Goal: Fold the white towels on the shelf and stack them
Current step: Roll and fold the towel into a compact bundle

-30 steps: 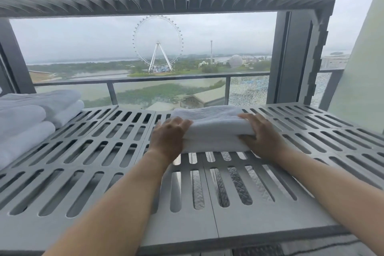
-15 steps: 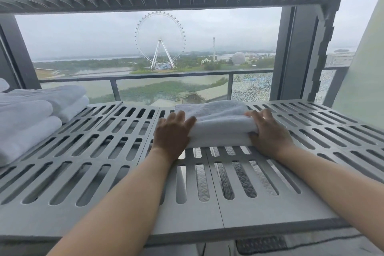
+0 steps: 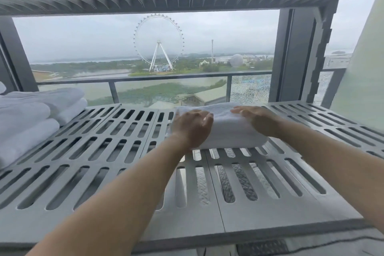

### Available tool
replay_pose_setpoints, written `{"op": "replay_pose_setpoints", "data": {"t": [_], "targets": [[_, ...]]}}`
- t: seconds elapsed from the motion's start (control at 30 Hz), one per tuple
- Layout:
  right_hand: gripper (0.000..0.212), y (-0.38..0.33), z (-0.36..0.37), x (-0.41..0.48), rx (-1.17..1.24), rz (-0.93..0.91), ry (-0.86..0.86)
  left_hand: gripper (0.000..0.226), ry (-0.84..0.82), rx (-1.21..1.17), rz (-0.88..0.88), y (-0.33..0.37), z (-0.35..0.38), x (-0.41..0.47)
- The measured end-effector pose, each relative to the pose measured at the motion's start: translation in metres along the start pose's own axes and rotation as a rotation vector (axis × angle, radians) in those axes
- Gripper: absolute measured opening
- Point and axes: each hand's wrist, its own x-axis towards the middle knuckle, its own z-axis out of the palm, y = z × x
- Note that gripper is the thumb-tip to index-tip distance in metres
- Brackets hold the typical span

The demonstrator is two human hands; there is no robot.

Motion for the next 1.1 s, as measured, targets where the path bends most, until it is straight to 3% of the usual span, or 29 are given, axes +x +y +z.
{"op": "replay_pose_setpoints", "data": {"t": [0.17,0.27,0.37,0.6,0.67,0.77,0.87,0.93,1.03,1.1], "targets": [[0.039,-0.021,0.006,0.044,-0.146,0.078,-0.215,0.044,-0.371,-0.266,0.053,0.011,-0.004,0.044],[0.041,-0.019,0.019,0.059,-0.243,0.039,-0.319,0.051,-0.508,-0.129,0.007,-0.008,0.008,0.050],[0.052,0.000,0.032,0.062,-0.349,0.042,-0.341,0.055,-0.478,-0.006,-0.032,-0.032,0.026,0.046],[0.063,0.010,0.030,0.055,-0.255,0.042,-0.370,0.056,-0.415,0.002,-0.003,-0.041,0.035,0.044],[0.056,0.006,0.028,0.054,-0.166,0.052,-0.346,0.055,-0.454,-0.108,-0.061,-0.038,0.031,0.044],[0.043,-0.005,0.019,0.059,0.255,0.194,-0.280,0.062,-0.591,-0.361,-0.199,-0.031,0.016,0.057],[0.038,-0.006,0.012,0.071,0.063,0.203,-0.197,0.072,-0.686,-0.607,-0.240,-0.032,0.005,0.070],[0.040,-0.009,0.016,0.081,-0.074,0.194,-0.196,0.058,-0.600,-0.364,0.019,-0.035,0.011,0.067],[0.042,0.003,0.030,0.097,-0.219,0.180,-0.218,0.054,-0.425,-0.124,-0.111,-0.041,0.029,0.080],[0.044,0.015,0.037,0.101,-0.245,0.167,-0.191,0.053,-0.393,-0.062,-0.157,-0.052,0.037,0.083]]}}
